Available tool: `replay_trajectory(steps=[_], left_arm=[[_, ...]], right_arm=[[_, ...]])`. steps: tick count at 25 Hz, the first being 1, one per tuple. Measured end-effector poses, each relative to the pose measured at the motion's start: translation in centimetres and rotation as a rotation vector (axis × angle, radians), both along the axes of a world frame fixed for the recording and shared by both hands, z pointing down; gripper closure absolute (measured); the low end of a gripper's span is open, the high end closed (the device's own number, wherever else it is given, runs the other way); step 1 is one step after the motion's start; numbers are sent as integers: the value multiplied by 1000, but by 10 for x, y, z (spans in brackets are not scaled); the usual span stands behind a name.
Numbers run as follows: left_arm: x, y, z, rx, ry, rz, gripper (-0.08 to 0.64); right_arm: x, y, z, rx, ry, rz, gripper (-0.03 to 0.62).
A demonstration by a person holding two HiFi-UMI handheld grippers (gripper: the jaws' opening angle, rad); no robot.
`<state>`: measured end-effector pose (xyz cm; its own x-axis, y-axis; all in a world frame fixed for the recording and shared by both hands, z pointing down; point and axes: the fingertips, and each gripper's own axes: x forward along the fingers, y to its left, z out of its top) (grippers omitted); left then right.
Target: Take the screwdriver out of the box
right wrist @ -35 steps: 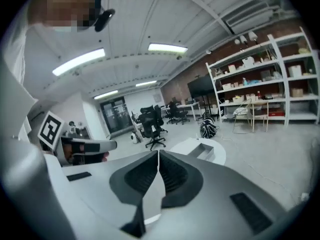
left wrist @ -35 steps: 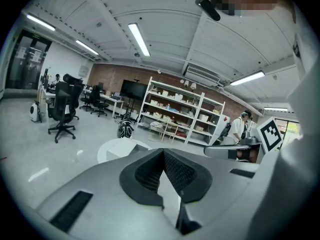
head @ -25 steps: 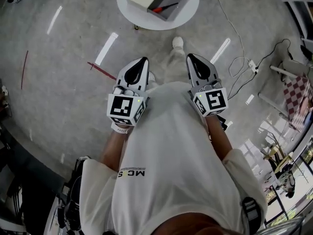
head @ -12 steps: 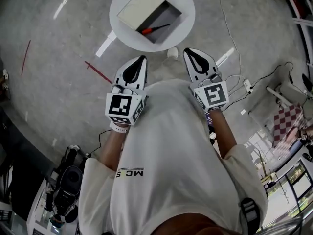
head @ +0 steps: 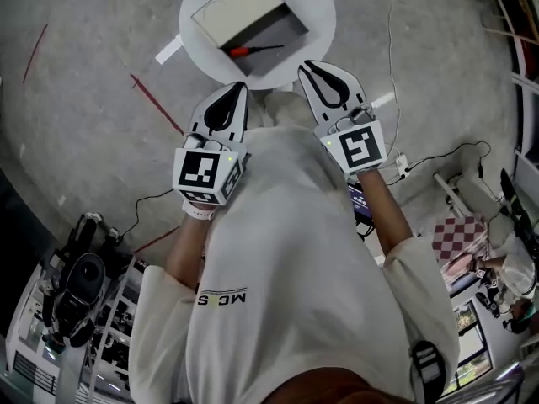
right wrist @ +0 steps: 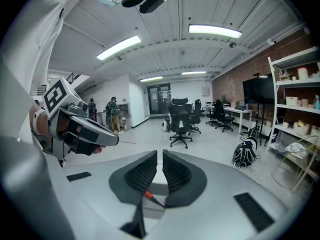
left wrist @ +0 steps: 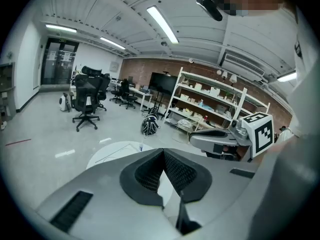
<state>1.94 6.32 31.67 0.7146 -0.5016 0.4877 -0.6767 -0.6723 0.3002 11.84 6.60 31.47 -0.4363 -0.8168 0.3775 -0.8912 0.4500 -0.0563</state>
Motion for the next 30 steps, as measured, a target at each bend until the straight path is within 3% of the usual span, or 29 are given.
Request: replay_trajectory(steps=[13,22,30], left_arm=[[-3,-35,39,-68,-36,-92,557],[-18,-30,80,-131,-48,-143,557],[-49,-44,115,-155,-53,-237,557]], right_arm=[[-22,-49,79,-172,104,-189,515],[-68,-56,126,-257,121,-393,499],[-105,-63,186,-306,269,-588,459]])
